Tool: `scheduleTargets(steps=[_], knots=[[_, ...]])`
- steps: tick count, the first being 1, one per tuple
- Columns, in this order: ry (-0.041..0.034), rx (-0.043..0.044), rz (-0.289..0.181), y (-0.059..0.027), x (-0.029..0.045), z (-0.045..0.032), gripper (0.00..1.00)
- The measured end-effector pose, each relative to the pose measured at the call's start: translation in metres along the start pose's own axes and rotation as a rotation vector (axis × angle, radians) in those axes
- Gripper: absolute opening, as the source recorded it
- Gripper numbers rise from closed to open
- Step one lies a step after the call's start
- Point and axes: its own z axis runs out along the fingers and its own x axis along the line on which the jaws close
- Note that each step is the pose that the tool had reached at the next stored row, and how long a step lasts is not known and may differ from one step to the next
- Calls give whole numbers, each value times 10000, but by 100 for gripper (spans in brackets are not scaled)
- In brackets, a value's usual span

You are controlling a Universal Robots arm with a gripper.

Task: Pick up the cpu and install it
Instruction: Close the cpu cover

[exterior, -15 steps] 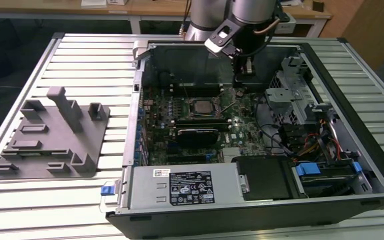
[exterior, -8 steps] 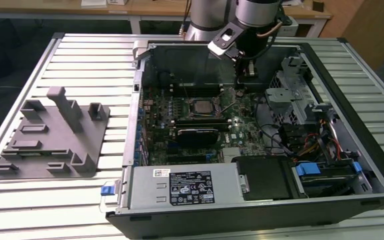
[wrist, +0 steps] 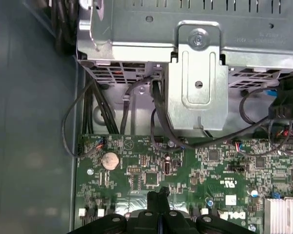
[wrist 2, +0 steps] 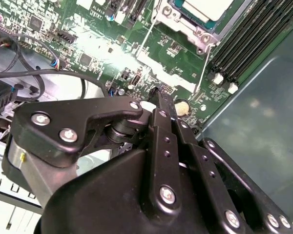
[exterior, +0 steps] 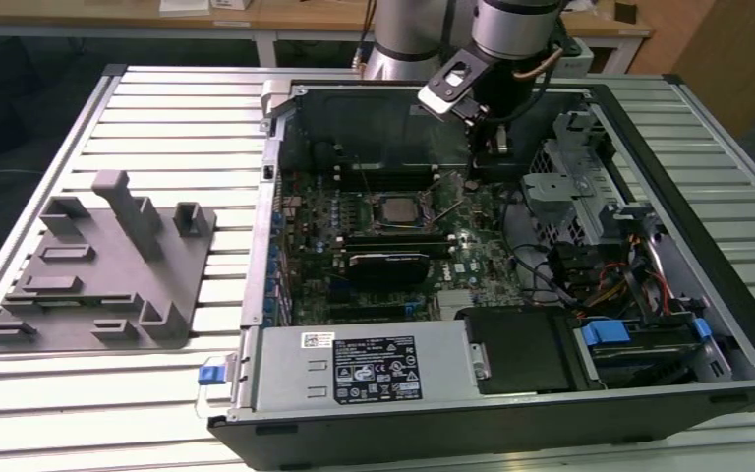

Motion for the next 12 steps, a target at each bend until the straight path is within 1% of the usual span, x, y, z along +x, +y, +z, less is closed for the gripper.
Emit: scheduleTargets(steps=[4,12], knots=[[-1,28,-1,39,1,48,11],[0,82,-2,48,5,188,11]])
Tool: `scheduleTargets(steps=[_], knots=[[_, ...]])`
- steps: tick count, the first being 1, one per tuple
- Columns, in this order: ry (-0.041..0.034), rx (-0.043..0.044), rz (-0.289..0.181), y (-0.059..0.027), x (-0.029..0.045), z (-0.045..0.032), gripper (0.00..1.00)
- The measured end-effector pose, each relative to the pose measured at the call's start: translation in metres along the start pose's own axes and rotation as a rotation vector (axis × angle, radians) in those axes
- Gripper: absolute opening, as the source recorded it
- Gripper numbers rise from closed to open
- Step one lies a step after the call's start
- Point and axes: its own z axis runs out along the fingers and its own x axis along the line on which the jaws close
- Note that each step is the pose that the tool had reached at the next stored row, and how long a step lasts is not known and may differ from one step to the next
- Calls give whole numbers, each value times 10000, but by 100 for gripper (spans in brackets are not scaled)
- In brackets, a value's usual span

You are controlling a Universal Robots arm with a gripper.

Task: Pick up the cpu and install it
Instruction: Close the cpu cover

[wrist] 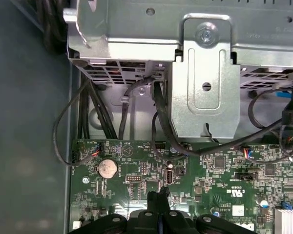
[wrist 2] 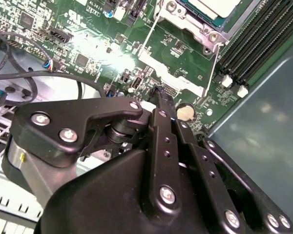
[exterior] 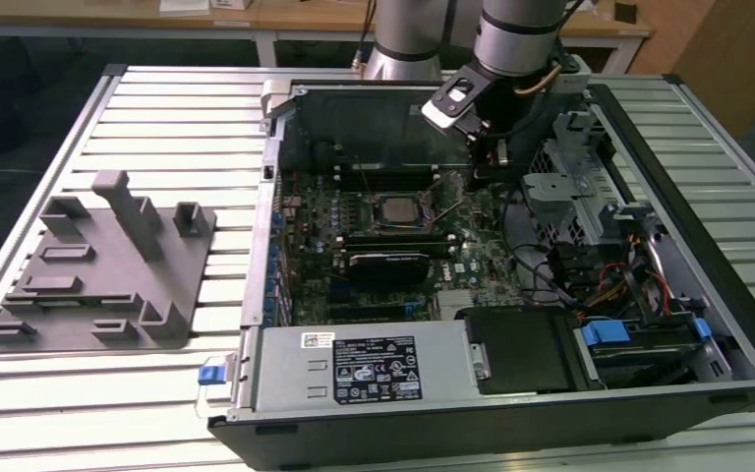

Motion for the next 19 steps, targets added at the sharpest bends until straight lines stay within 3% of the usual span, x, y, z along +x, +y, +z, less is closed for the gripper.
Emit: scheduleTargets(steps=[5,19], knots=[[1,19,-1,-1,1,35,11],[0,20,-1,-52,2,38,11]])
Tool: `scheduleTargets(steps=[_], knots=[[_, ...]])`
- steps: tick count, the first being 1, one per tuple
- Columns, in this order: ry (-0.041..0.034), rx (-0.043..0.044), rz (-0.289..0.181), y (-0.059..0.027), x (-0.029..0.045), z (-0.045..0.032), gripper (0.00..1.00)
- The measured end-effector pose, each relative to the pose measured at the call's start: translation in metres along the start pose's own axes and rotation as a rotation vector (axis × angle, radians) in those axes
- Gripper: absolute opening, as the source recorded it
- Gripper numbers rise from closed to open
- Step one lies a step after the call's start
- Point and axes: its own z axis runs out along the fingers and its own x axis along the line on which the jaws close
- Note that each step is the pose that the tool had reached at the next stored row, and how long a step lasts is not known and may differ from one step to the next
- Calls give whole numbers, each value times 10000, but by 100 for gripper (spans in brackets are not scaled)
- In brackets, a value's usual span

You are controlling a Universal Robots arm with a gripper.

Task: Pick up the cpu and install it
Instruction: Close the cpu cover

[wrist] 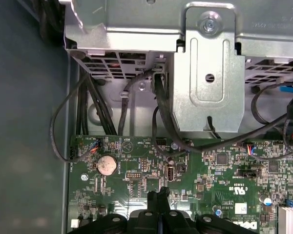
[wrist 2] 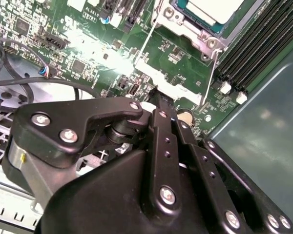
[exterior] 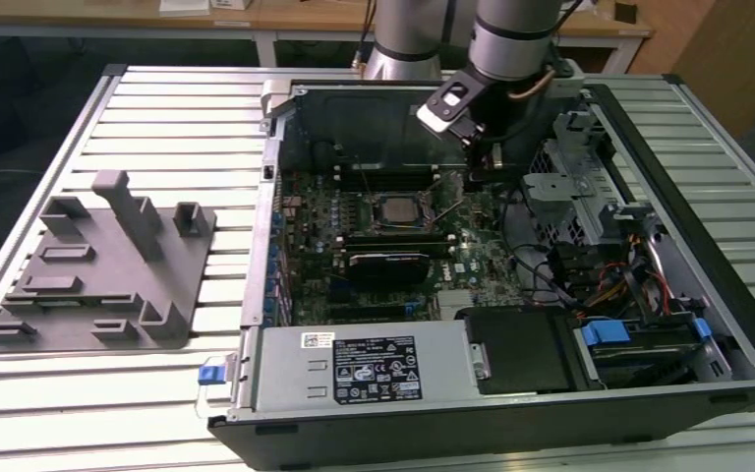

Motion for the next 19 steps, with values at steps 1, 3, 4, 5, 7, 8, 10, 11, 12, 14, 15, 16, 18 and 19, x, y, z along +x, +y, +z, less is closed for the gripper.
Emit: scheduleTargets(steps=[1,3,4,5,7,8,10,11,12,14,15,16,18,19], knots=[[1,0,0,-12,0,0,11],[1,0,0,-37,0,-1,11],[1,0,-1,-50,0,-1,11],[1,0,-1,-64,1,-1,11],[1,0,0,-96,1,-2,11],[1,0,0,-114,1,-2,11],[1,0,-1,-152,2,-3,11],[1,0,-1,-172,2,-4,11],[0,0,0,-192,2,-4,11],[1,0,-1,-235,3,-5,11],[1,-1,-1,-259,3,-6,11],[1,0,0,-283,3,-6,11],[1,-1,0,-335,4,-7,11],[1,-2,-1,-362,4,-8,11]])
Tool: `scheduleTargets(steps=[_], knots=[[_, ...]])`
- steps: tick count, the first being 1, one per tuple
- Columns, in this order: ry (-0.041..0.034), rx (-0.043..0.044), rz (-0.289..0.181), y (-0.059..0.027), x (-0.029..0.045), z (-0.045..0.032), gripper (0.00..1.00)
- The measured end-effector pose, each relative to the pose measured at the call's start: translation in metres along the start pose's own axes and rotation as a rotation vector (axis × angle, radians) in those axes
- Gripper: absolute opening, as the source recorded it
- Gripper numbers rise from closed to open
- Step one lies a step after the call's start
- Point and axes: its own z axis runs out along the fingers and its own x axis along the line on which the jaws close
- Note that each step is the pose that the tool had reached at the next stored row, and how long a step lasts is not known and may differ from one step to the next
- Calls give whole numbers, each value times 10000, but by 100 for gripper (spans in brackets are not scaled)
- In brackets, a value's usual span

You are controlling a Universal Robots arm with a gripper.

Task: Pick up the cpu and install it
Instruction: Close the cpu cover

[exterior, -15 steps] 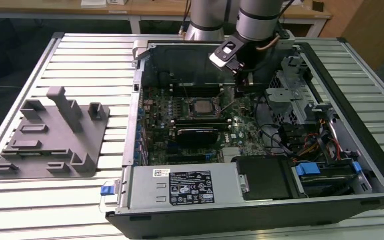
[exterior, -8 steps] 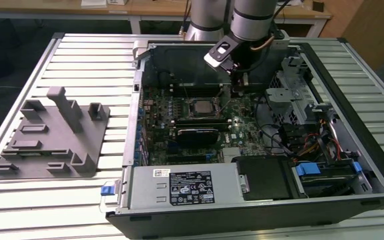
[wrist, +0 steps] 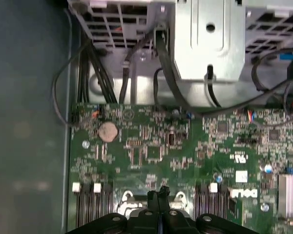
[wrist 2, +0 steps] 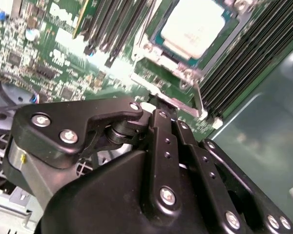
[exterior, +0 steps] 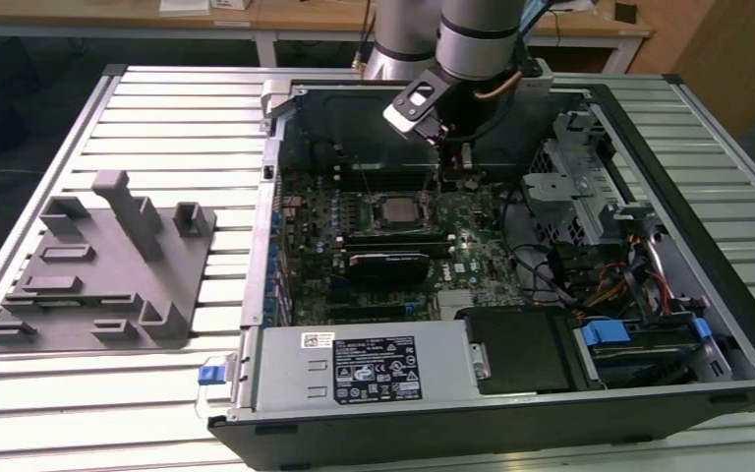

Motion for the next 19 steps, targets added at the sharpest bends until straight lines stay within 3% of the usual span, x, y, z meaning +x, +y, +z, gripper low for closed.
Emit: scheduleTargets(steps=[10,16,17,19], knots=[[0,-4,1,-262,4,-6,11],[1,1,0,-275,4,-6,11],[4,48,-1,-275,4,-2,11],[1,232,-6,-275,4,8,11]])
